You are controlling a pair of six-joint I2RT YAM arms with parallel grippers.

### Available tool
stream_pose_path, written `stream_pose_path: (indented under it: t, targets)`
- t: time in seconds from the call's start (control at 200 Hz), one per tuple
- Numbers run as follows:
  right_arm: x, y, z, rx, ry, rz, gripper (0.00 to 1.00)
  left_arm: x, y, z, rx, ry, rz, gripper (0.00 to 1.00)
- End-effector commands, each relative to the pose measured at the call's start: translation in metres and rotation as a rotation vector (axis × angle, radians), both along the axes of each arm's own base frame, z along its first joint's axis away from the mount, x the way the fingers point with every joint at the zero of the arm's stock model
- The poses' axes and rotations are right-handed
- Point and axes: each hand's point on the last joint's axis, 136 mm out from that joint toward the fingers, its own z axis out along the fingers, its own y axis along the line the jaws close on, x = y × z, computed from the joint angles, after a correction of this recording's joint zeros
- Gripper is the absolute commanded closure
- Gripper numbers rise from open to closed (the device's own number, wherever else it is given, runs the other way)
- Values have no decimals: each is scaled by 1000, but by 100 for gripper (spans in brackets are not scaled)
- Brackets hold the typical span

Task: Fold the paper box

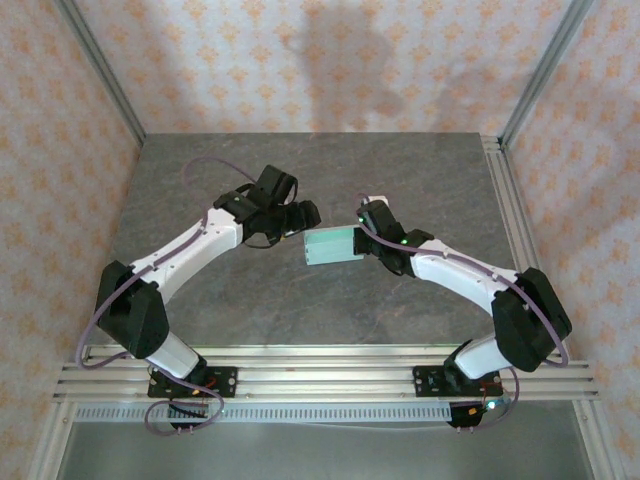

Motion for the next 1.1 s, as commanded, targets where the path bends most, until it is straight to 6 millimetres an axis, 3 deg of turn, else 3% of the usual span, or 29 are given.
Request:
stream_pose_path:
  t: [0.0, 0.395, 0.541, 1.096]
  targets:
    - [-13, -1, -18, -25, 73, 16, 100, 6, -7, -7, -54, 15, 34, 24]
    - [-13, -1, -15, -14, 74, 2, 100, -2, -12, -60, -78, 139, 70, 55]
    - [-12, -1, -13, -12, 70, -1, 97, -7, -8, -73, -66, 163, 80, 58]
    - [-10, 9, 28, 113, -65, 41, 46, -16, 5, -90, -7, 184, 97, 62]
